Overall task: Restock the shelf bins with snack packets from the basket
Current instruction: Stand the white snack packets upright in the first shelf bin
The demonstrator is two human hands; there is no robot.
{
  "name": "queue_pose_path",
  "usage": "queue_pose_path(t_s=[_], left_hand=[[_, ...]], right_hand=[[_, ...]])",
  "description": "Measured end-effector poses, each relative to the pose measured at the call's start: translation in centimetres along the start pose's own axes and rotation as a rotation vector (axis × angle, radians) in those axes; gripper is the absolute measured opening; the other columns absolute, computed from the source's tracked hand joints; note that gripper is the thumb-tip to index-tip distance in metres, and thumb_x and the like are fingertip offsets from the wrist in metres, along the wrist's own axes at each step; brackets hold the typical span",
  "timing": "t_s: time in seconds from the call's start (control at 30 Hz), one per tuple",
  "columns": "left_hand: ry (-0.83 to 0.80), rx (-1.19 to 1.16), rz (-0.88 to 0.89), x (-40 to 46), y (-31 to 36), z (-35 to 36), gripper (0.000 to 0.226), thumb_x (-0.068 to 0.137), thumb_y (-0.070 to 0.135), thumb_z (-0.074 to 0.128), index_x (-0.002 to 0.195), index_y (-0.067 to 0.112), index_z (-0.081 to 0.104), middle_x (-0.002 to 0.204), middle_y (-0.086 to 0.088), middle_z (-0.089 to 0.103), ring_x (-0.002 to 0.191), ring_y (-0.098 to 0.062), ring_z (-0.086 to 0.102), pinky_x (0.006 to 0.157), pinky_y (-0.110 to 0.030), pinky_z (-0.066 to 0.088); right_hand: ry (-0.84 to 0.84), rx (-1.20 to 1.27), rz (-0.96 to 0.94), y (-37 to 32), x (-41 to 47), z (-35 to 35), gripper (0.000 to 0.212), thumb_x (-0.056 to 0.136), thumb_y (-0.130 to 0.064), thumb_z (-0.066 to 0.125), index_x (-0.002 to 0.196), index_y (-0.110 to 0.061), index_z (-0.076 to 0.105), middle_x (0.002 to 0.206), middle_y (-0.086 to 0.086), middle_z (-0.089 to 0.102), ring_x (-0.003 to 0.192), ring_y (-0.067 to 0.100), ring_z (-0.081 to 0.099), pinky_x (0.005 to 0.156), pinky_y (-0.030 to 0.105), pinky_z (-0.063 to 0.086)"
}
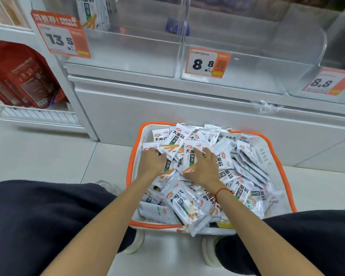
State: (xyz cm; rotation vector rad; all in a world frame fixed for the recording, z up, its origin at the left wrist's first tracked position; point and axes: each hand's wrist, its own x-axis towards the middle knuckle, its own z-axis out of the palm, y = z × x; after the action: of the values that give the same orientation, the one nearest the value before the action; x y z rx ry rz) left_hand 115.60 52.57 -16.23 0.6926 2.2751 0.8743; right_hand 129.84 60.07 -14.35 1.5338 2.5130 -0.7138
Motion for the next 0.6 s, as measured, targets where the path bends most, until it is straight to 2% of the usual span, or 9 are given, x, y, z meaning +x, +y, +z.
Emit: queue_pose_path(t_s=[0.07,0.1,0.2,0.27,0.33,0.4,0.47,0.53,0.6], left_hand=[[0.052,-0.143,-0.078,0.8,1.2,-0.4,0.035,0.094,0.030,0.057,0.116,0.003,0.050,0.117,-0.017,0.062,0.106,-0.034,0.059,0.091,-0.038,0.047],[0.067,-0.196,-0.115,1.3,1.7,-0.4,0.045,0.093,0.033,0.058,0.123,0.002,0.045,0.120,-0.017,0.061,0.108,-0.035,0.059,0.092,-0.042,0.048],[0.073,-0.189,-0.178,2.1,2.7,-0.2,0.069,0.090,0.035,0.063,0.138,0.000,0.030,0.128,-0.015,0.057,0.119,-0.035,0.053,0.097,-0.045,0.045],[0.075,-0.179,-0.193,2.3,2.8,0.2,0.066,0.089,0.033,0.064,0.138,0.001,0.034,0.126,-0.013,0.058,0.117,-0.034,0.054,0.095,-0.041,0.045],[-0.022,-0.207,-0.167,2.3,2.9,0.7,0.045,0.090,0.029,0.063,0.125,0.003,0.054,0.112,-0.012,0.063,0.098,-0.029,0.059,0.081,-0.032,0.043],[-0.162,-0.196,-0.105,2.0,2.8,1.0,0.024,0.091,0.024,0.061,0.098,0.003,0.070,0.080,-0.010,0.063,0.067,-0.021,0.051,0.066,-0.028,0.036],[-0.209,-0.197,-0.081,1.4,3.0,0.7,0.018,0.091,0.022,0.061,0.083,0.009,0.071,0.078,-0.007,0.061,0.071,-0.021,0.052,0.064,-0.028,0.039],[-0.236,-0.310,-0.092,0.7,3.3,0.2,0.017,0.092,0.018,0.061,0.106,0.010,0.065,0.103,-0.009,0.063,0.090,-0.023,0.057,0.071,-0.028,0.048],[-0.338,-0.456,-0.132,-0.4,3.7,-0.4,0.033,0.094,0.013,0.059,0.125,0.006,0.052,0.108,-0.011,0.061,0.082,-0.015,0.059,0.066,-0.023,0.053]], right_hand=[[0.061,0.155,0.035,-0.4,0.2,-0.3,0.073,0.076,-0.009,0.067,0.141,-0.019,0.034,0.147,0.012,0.027,0.137,0.030,0.021,0.105,0.037,0.032],[0.103,0.210,0.060,-0.6,0.3,-0.5,0.068,0.076,-0.003,0.065,0.136,-0.015,0.037,0.140,0.012,0.034,0.131,0.029,0.029,0.098,0.035,0.037],[0.126,0.369,0.164,-0.4,0.7,-0.4,0.070,0.073,0.002,0.066,0.134,-0.008,0.033,0.128,0.012,0.044,0.116,0.029,0.046,0.085,0.035,0.046],[0.081,0.542,0.240,0.0,1.3,-0.3,0.069,0.074,0.002,0.063,0.134,-0.006,0.029,0.114,0.014,0.052,0.094,0.027,0.057,0.068,0.035,0.049],[0.022,0.688,0.282,0.3,1.8,-1.0,0.046,0.078,0.002,0.059,0.120,-0.003,0.041,0.092,0.011,0.055,0.073,0.022,0.055,0.055,0.028,0.044],[-0.003,0.844,0.314,1.0,2.2,-2.0,0.012,0.081,0.005,0.056,0.084,-0.005,0.050,0.074,0.009,0.050,0.060,0.017,0.048,0.049,0.022,0.036],[-0.029,1.094,0.391,1.7,2.0,-3.0,0.015,0.085,0.001,0.055,0.075,-0.007,0.049,0.063,0.009,0.049,0.050,0.017,0.048,0.048,0.021,0.039],[-0.063,1.352,0.407,2.1,1.6,-3.7,0.011,0.093,-0.013,0.052,0.085,-0.006,0.056,0.060,0.008,0.056,0.047,0.019,0.056,0.047,0.023,0.048],[-0.138,1.509,0.366,2.1,1.3,-4.3,0.021,0.097,-0.023,0.046,0.090,-0.009,0.061,0.060,0.005,0.062,0.048,0.016,0.061,0.045,0.022,0.049]])
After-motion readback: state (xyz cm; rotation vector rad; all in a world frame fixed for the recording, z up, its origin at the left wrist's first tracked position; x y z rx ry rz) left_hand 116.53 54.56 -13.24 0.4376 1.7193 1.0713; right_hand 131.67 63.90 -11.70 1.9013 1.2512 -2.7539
